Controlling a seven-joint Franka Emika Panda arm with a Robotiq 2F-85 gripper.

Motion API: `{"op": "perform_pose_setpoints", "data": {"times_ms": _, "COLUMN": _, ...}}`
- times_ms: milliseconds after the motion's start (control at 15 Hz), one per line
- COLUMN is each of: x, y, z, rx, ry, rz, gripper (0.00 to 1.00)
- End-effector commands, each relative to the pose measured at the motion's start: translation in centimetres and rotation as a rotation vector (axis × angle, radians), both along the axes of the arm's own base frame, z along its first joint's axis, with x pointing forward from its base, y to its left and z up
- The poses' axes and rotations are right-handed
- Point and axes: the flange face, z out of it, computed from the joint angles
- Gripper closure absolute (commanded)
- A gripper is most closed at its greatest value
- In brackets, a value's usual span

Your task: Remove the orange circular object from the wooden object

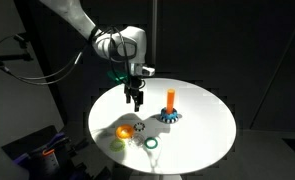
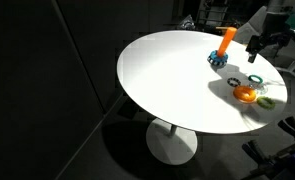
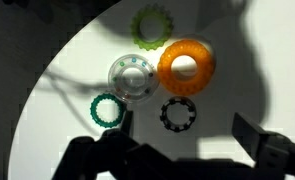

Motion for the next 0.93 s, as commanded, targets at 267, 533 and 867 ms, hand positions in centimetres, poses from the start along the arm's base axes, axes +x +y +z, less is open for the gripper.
{"op": "perform_pose_setpoints", "data": {"times_ms": 267, "x": 0.0, "y": -0.4, "z": 7.7, "rx": 0.008, "ry": 0.057, "rz": 0.003, "gripper": 0.00}}
{"op": "perform_pose_setpoints", "data": {"times_ms": 533, "x": 0.1, "y": -0.8, "z": 11.2, "rx": 0.031, "ry": -0.007, "rz": 0.030, "gripper": 0.00}}
{"op": "perform_pose_setpoints", "data": {"times_ms": 867, "x": 0.1, "y": -0.9, "z": 11.8, "rx": 0.015, "ry": -0.034, "rz": 0.031, "gripper": 0.00}}
